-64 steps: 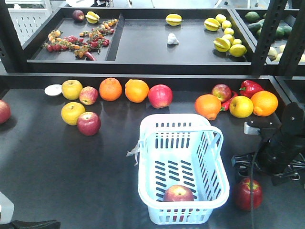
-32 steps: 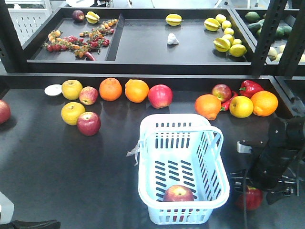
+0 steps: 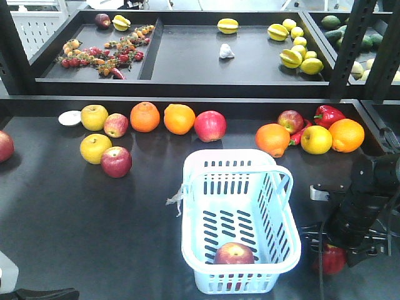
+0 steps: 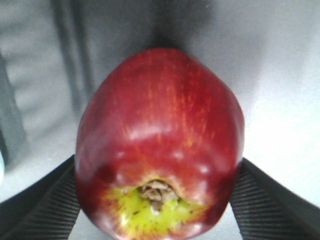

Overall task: Pick three apples into basket with both arms
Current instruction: 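Move the right gripper back to another red apple and grasp it, then carry the second apple over the basket and open the right gripper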

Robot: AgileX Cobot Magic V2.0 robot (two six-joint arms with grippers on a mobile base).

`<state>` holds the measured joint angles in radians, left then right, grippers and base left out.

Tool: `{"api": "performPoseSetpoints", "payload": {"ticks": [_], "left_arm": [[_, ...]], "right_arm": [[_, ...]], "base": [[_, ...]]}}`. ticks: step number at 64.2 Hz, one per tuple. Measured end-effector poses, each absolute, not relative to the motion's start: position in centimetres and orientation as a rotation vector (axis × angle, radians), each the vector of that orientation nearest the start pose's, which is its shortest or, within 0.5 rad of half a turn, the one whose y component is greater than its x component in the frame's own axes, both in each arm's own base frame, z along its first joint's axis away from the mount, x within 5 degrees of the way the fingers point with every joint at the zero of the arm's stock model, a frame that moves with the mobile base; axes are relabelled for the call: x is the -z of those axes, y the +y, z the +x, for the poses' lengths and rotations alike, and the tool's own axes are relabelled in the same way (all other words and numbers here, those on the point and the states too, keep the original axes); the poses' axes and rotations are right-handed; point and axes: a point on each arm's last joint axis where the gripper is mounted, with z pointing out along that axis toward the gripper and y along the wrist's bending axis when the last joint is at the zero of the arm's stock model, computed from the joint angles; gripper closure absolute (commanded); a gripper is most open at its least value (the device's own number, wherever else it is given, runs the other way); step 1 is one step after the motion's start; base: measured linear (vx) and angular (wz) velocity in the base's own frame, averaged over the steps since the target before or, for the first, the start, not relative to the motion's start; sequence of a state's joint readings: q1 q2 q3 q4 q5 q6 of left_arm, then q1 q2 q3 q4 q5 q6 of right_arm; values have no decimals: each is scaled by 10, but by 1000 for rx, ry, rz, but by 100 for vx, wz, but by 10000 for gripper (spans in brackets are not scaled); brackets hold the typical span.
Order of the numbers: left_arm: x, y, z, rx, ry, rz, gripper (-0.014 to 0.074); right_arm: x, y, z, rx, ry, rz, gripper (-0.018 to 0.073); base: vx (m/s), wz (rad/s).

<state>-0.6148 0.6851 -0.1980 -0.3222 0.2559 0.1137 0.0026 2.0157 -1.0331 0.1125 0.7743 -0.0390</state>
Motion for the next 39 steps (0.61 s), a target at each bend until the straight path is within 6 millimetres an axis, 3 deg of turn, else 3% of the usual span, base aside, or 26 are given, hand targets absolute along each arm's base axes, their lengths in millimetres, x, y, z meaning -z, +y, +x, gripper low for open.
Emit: {"api": "performPoseSetpoints", "payload": {"ticks": [9, 15, 27, 39], "left_arm": [[-200, -74, 92, 532, 2206, 512, 604], [-200, -74, 92, 532, 2206, 512, 604], [-200, -74, 92, 532, 2206, 512, 604], [-200, -74, 92, 532, 2206, 512, 604]], "right_arm": [[-91, 8, 321, -124, 3236, 49, 536], [-103, 8, 321, -122, 3212, 36, 555], [-145, 8, 318, -123, 3117, 20, 553], [-194, 9, 300, -132, 3069, -28, 552]], "base": [[0, 0], [0, 0], [0, 0], [0, 0]]}}
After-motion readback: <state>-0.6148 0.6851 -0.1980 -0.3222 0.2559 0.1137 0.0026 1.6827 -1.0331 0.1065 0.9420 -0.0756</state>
